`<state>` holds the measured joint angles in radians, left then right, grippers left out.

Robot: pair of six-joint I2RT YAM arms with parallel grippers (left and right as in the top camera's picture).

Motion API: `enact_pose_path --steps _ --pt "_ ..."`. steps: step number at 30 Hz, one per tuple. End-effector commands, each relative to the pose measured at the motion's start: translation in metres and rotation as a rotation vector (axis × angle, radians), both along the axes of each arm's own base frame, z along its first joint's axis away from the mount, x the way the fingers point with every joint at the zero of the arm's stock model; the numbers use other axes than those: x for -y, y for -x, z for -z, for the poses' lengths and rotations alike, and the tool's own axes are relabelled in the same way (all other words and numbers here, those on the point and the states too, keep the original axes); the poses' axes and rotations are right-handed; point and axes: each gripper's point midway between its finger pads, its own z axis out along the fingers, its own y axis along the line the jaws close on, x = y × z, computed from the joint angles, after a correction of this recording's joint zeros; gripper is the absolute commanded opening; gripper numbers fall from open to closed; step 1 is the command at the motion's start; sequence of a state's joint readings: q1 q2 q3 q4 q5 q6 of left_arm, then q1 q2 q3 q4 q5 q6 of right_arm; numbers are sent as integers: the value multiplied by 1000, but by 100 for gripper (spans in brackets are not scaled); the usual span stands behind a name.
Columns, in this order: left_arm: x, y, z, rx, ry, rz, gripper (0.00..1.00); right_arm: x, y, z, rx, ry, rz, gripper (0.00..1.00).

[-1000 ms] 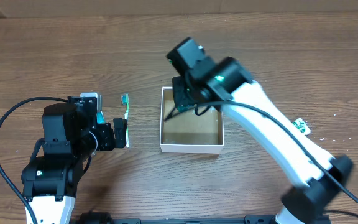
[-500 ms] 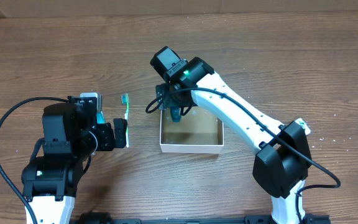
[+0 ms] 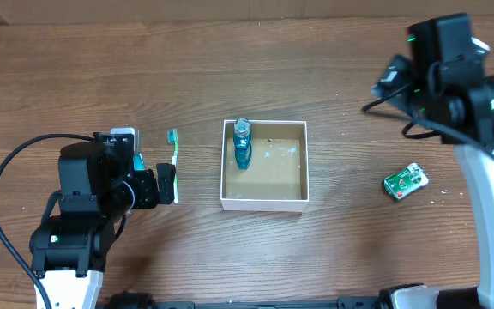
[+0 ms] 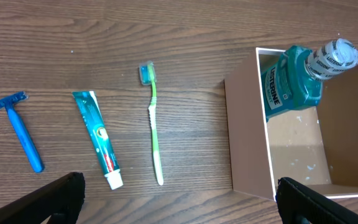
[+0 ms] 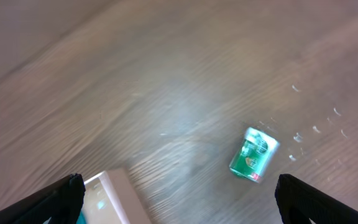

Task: Pack container
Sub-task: 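Move the right gripper to the green Dettol soap bar and grasp it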

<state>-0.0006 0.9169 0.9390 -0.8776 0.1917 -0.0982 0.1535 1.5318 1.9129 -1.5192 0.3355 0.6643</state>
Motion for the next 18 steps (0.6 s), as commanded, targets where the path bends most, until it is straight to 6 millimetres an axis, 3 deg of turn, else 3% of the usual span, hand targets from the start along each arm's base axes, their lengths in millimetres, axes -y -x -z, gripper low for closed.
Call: enact_pose_path --steps 1,3,5,10,13,18 --pt "3 -2 -11 28 3 16 100 49 11 60 -153 -130 201 100" --pt "3 -2 -11 28 3 16 100 61 15 94 -207 -181 245 100" --pt "3 -2 -11 28 3 16 100 74 25 165 -279 -244 306 100" --pt "3 -2 -11 27 3 16 100 75 39 257 -321 -255 237 100" --pt "3 -2 -11 27 3 16 100 74 40 285 -301 -253 226 100" --pt "3 -2 -11 27 3 16 100 74 41 315 -354 -254 214 100"
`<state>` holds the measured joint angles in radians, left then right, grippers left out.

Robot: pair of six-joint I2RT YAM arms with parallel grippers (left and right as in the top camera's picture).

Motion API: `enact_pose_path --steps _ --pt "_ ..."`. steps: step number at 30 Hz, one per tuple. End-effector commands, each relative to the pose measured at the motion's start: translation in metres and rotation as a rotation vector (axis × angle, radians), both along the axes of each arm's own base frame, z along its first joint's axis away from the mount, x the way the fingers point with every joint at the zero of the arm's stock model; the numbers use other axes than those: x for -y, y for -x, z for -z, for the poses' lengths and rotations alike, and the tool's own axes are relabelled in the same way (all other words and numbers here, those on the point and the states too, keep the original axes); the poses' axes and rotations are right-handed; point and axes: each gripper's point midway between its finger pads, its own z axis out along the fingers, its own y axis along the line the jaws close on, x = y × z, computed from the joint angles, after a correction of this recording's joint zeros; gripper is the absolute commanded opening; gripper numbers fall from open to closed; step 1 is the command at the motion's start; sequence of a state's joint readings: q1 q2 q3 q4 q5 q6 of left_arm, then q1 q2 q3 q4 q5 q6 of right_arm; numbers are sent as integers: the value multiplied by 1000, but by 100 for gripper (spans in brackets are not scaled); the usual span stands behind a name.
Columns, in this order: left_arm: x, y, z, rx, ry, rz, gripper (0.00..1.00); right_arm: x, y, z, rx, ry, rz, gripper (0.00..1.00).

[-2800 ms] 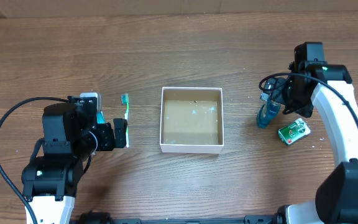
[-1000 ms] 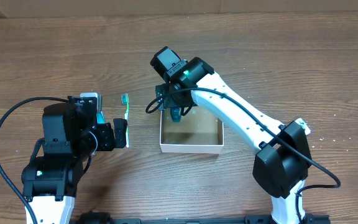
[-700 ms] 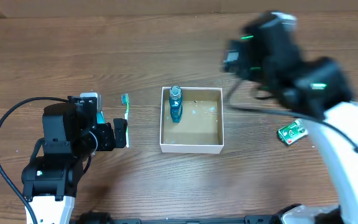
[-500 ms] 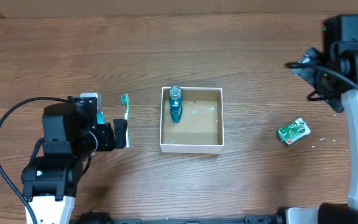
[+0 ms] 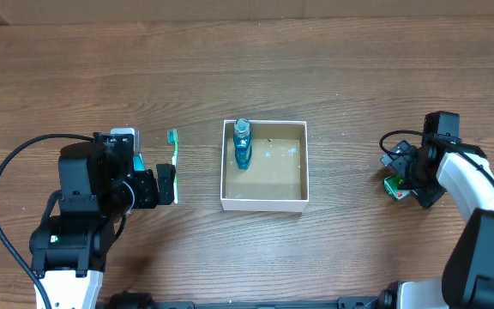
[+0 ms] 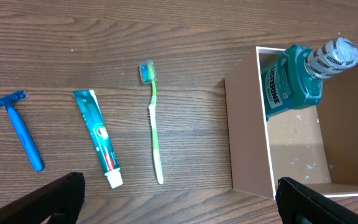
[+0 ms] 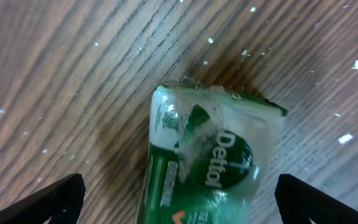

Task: Pack container
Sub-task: 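Move the right gripper to the green Dettol soap bar and grasp it, then carry the soap bar with the right gripper into the box and release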

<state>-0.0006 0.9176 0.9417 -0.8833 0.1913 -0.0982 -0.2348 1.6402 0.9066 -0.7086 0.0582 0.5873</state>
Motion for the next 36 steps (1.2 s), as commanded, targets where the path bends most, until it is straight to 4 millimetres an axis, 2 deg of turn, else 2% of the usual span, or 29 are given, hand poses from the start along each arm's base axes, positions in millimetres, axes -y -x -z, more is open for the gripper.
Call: enact_pose_path --steps 1,4,5,10,11,13,18,19,20,21,22,24,26,27,28,29,30,32,34,36 --pt "3 -3 -11 31 3 16 100 -1 8 22 -63 -14 -10 100" --pt "3 -3 -11 31 3 17 100 -2 11 26 -83 -19 -10 100" --pt "3 -3 -11 31 3 16 100 -2 12 26 -87 -20 -10 96" --pt "3 -3 -11 31 3 16 100 -3 14 26 -97 -23 -10 61" --pt "3 -3 -11 31 3 16 100 -3 14 26 -97 -23 -11 50" --pt "3 -3 -11 31 3 17 100 -3 14 26 -97 -23 -11 48" --pt "3 -3 -11 31 3 17 100 -3 15 23 -111 -27 -10 26" --pt "3 -3 -11 31 3 17 100 -4 11 16 -104 -33 -12 15" --pt "3 -3 -11 32 3 16 100 -5 4 8 -89 -37 -16 11" --pt "3 -3 -11 32 3 16 100 -7 -11 -13 -43 -40 -34 4" --pt "3 -3 -11 32 3 17 100 -13 -27 -38 11 -35 -63 4" --pt "3 -3 -11 32 3 17 100 -36 -59 -101 142 3 -208 4" --pt "3 -3 -11 31 3 16 100 -76 -77 -163 265 49 -421 4" --pt "3 -3 -11 32 3 17 100 -97 -79 -185 309 62 -502 4" --pt "3 -3 -11 32 3 16 100 -127 -77 -208 360 72 -604 4" --pt "3 -3 -11 32 3 17 100 -154 -72 -219 392 66 -676 4" --pt "3 -3 -11 32 3 16 100 -181 -64 -221 402 52 -749 4" --pt "3 -3 -11 31 3 16 100 -219 -51 -213 384 26 -835 4" --pt "3 -3 -11 32 3 16 100 -251 -38 -198 348 12 -926 4" --pt "3 -3 -11 32 3 16 100 -273 -29 -174 286 4 -993 4"
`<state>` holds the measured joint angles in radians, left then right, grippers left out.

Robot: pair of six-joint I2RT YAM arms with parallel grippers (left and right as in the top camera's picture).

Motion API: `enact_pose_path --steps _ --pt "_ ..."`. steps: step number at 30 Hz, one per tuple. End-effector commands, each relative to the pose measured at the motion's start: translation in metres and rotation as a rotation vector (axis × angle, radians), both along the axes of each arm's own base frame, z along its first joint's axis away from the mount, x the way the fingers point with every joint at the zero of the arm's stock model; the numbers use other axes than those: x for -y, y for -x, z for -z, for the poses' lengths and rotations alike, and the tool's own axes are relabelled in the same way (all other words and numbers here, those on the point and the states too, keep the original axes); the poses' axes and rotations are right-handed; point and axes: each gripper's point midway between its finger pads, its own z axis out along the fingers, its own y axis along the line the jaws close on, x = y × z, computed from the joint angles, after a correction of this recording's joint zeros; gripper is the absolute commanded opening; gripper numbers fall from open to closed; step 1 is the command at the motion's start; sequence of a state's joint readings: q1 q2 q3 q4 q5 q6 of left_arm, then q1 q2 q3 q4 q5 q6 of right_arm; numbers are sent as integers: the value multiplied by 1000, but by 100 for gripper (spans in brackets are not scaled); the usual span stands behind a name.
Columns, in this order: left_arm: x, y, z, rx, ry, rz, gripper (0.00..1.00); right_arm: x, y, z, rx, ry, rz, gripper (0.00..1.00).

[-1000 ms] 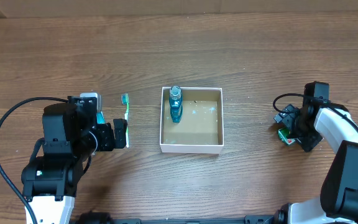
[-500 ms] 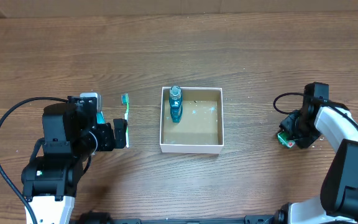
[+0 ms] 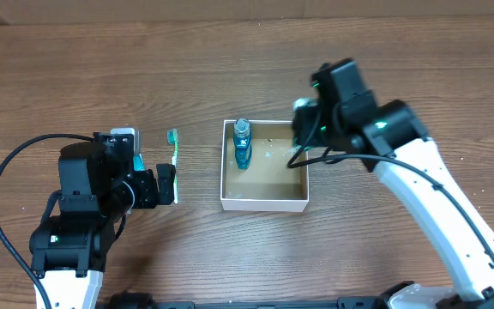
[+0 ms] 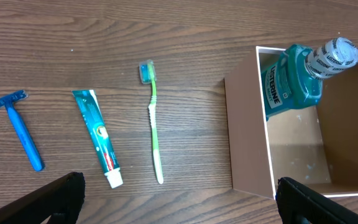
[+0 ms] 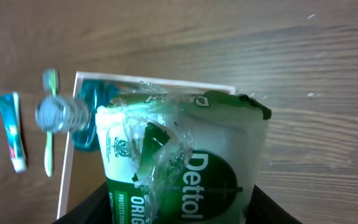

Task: Pack container
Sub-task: 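Carry the soap bar with the right gripper into the box and release, then grasp the green toothbrush handle with the left gripper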

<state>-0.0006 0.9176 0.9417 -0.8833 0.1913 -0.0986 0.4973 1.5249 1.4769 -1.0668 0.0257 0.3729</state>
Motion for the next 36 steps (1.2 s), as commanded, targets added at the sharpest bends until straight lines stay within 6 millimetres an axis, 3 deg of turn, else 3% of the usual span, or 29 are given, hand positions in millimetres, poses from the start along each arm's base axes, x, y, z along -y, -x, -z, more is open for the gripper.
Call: enact_pose_path --steps 1,5,8,9,10,11,13,15,16,19,20,21,23,24,25,26,27,29,32,35,36 --pt "3 -3 -11 31 3 17 100 -25 8 34 -63 47 -68 4" --pt "3 -3 -11 32 2 17 100 -35 4 99 -175 112 -86 5" --pt "3 -3 -11 31 2 17 100 -38 -1 135 -234 148 -87 5" --pt "3 -3 -11 31 2 17 100 -40 -4 148 -249 157 -86 11" --pt "3 -3 -11 31 2 17 100 -41 -5 148 -244 154 -86 40" --pt "3 -3 -11 31 2 17 100 -41 -7 148 -236 149 -84 50" --pt "3 -3 -11 31 2 17 100 -40 -12 147 -225 141 -76 52" --pt "3 -3 -11 31 2 17 100 -38 -14 146 -226 142 -69 66" --pt "3 -3 -11 31 2 17 100 -37 -14 144 -225 147 -67 69" --pt "3 -3 -11 31 2 17 100 -27 -20 118 -184 201 -40 73" --pt "3 -3 -11 31 2 17 100 -25 -25 90 -136 195 -19 73" --pt "3 -3 -11 31 2 17 100 -22 -28 75 -105 189 6 74" --pt "3 -3 -11 31 3 17 100 -15 -34 15 34 128 39 77" --pt "3 -3 -11 31 3 17 100 -11 -35 -3 77 106 54 80" --pt "3 -3 -11 31 3 17 100 4 -34 -37 155 60 91 93" --pt "3 -3 -11 33 3 17 100 18 -33 -52 186 42 124 100" --pt "3 -4 -12 38 3 17 100 40 -32 -64 202 27 188 100" --pt "3 -7 -15 57 1 20 100 98 -25 -74 173 3 343 100" --pt "-1 -4 -25 38 -10 -8 100 157 -2 -74 118 -25 485 100" --pt "-11 -4 -37 -33 -44 -60 100 193 23 -59 82 -7 580 100" --pt "-11 -9 -37 -84 -28 -82 100 205 36 -44 40 -1 616 100"
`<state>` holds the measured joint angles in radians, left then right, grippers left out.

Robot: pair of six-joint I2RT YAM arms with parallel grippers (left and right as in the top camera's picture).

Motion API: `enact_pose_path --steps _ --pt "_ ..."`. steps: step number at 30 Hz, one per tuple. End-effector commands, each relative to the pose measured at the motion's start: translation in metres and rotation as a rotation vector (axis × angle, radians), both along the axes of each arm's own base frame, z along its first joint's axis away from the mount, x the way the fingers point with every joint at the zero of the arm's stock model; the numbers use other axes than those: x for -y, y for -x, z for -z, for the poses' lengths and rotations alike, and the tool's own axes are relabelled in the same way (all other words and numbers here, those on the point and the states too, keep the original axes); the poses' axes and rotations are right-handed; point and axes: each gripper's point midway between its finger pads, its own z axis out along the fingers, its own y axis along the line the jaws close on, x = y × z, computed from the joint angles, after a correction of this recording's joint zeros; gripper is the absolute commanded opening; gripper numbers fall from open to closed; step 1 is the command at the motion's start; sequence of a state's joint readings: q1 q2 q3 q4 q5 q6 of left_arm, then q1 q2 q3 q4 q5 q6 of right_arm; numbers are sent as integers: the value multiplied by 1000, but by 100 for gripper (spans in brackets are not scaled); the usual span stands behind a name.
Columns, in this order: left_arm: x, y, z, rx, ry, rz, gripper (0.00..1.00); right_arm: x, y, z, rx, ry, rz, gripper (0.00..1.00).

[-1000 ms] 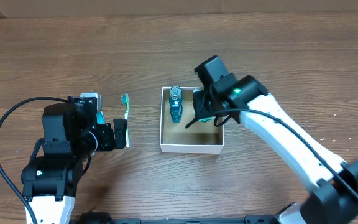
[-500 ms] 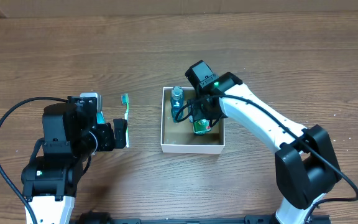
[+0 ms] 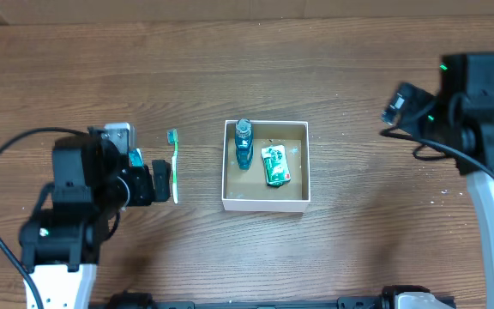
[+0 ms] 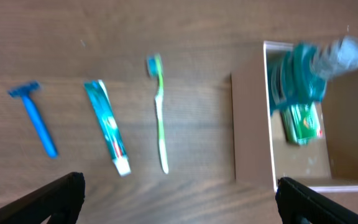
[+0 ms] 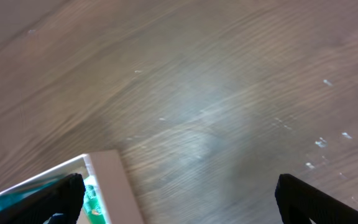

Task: Pack container
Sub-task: 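Grasp the green toothbrush handle with the left gripper, then carry the toothbrush with the left gripper into the box and release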

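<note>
The white box [image 3: 265,203] in the middle of the table holds an upright teal mouthwash bottle [image 3: 243,144] and a green Dettol soap pack [image 3: 274,165] lying beside it. To the box's left lie a green toothbrush [image 3: 174,163], a toothpaste tube [image 4: 107,125] and a blue razor [image 4: 36,117]. My left gripper [image 4: 176,198] hovers open over bare wood near the toothbrush and the box's left wall. My right gripper [image 5: 178,198] is open and empty, high over the table right of the box.
The left arm's body [image 3: 75,202] covers the razor and most of the toothpaste in the overhead view. White specks [image 5: 328,134] dot the wood at the right.
The soap pack has left my right gripper and lies in the box beside the mouthwash. My right gripper is open and back at the far right. The left wrist view has shifted slightly and blurred.
The soap pack lay on the table at the right with my right gripper raised above it. Then the gripper was down at the pack, then shut on it above the box. Now the pack rests inside the box and the right gripper is away, empty.
</note>
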<state>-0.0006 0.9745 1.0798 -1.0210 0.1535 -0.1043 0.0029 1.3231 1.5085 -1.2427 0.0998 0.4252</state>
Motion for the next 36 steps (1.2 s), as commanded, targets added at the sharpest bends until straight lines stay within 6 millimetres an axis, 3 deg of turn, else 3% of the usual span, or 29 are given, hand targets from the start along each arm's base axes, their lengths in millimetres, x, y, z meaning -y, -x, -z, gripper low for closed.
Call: enact_pose_path --steps 1,3,7,8,13,17,21,23,25,27,28,36 --pt "-4 -18 -13 -61 12 -77 100 20 32 26 -66 -34 64 100" --pt "0 -31 15 -176 56 -115 100 21 46 58 -168 -74 77 100" --pt "20 -58 62 -299 28 -49 100 15 53 96 -243 -110 67 100" --pt "28 -72 91 -350 -6 -29 100 15 54 103 -257 -113 67 100" --pt "31 -80 181 -582 -13 -84 100 14 54 105 -265 -115 67 100" --pt "31 -79 220 -664 -27 -87 100 13 54 105 -262 -121 64 100" --pt "31 -82 236 -676 -29 -87 96 13 54 105 -262 -121 64 100" --pt "31 -80 236 -681 -31 -84 81 13 54 105 -262 -121 64 100" --pt "31 -79 236 -686 -33 -85 57 13 54 105 -263 -121 64 100" --pt "28 -79 236 -685 -51 -91 45 13 54 105 -263 -121 64 100" --pt "23 -80 236 -681 -75 -100 33 13 54 105 -263 -121 64 100" --pt "20 -75 236 -698 -92 -104 9 13 55 105 -266 -121 64 100"
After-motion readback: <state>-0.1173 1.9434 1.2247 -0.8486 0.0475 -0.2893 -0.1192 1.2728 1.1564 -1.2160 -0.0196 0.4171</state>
